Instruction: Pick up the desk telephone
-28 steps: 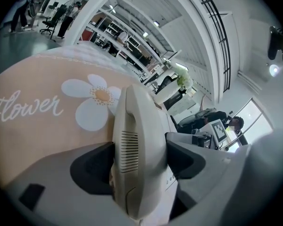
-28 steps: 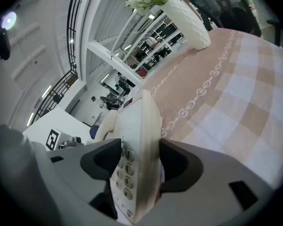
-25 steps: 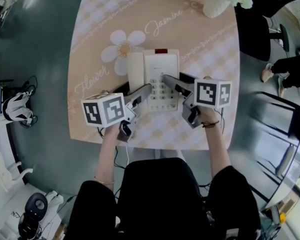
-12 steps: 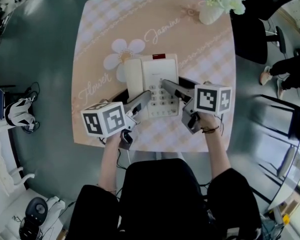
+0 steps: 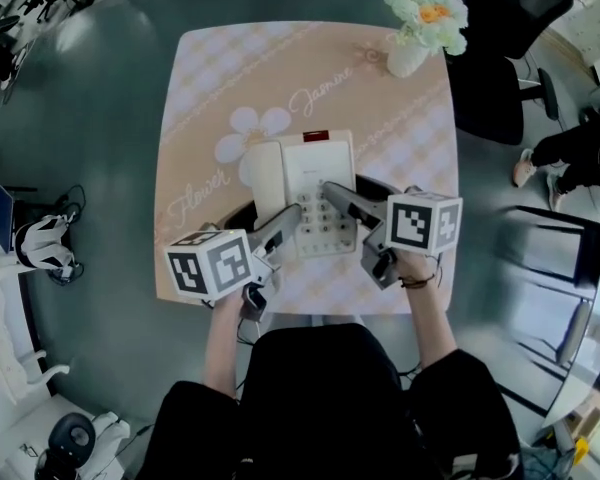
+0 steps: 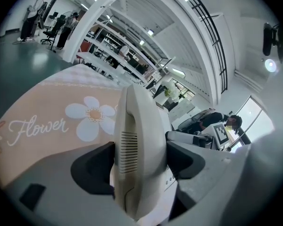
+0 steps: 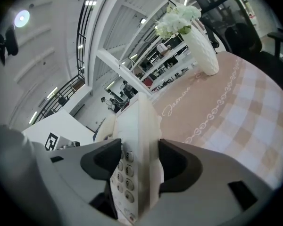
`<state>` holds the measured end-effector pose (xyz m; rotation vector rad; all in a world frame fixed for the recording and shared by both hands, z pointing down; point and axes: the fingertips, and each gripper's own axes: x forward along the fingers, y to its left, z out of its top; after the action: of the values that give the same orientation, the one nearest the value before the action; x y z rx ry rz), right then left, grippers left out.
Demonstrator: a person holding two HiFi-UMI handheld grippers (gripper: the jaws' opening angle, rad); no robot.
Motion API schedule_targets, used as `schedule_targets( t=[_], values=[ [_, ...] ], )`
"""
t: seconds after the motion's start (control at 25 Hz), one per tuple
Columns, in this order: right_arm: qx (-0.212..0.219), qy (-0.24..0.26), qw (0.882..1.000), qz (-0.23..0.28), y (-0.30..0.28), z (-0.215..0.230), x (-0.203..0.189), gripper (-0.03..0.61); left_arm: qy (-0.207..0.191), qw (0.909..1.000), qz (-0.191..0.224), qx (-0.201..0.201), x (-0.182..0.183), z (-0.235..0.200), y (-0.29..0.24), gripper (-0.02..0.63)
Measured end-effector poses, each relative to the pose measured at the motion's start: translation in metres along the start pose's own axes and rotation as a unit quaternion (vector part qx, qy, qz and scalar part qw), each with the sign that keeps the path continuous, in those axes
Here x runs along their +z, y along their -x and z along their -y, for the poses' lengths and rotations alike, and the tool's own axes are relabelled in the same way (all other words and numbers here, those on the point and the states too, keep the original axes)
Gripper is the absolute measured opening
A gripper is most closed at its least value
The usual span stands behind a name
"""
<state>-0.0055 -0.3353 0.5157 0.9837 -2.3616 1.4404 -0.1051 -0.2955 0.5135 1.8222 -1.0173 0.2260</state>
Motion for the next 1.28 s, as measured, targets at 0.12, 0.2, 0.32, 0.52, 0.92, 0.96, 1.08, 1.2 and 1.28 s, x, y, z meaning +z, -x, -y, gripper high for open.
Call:
schedule_targets(
  t=[0.12,0.2,0.32,0.52,0.92,0.96,1.08,1.2,1.28],
  values=[
    [0.001,0.004,1.0,0.008,0.009,-0.01,0.001,0.241,-0.002,0.9999,0.01,-0.001,0.001,0.01,0.009,0.336],
    [0.003,0.01,1.0,0.012,0.016,-0.016,0.003,0.241,-0.003,0.9999,0.015,-0.001,0.002,0.016,0.015,0.336],
    [0.007,0.018,1.0,0.021,0.024,-0.026,0.008,0.239,-0.008,0.9998,0.02,-0.001,0.003,0.025,0.023,0.334],
    [0.009,0.019,0.999,0.042,0.039,-0.041,0.011,0.238,-0.008,0.9995,0.031,-0.003,0.004,0.039,0.037,0.334],
    [0.018,0.024,0.997,0.076,0.06,-0.069,0.019,0.222,-0.005,0.9988,0.049,-0.001,0.005,0.058,0.062,0.331],
    [0.019,0.024,0.996,0.078,0.062,-0.072,0.019,0.222,-0.005,0.9987,0.05,-0.001,0.005,0.06,0.066,0.331],
    [0.027,0.03,0.996,0.081,0.07,-0.083,0.021,0.222,-0.012,0.9984,0.055,-0.004,0.008,0.068,0.076,0.33],
    [0.037,0.032,0.995,0.089,0.078,-0.093,0.022,0.222,-0.024,0.9978,0.062,-0.001,0.011,0.077,0.086,0.33],
    [0.042,0.034,0.994,0.095,0.082,-0.098,0.024,0.221,-0.029,0.9974,0.065,0.001,0.013,0.081,0.091,0.33]
  ],
)
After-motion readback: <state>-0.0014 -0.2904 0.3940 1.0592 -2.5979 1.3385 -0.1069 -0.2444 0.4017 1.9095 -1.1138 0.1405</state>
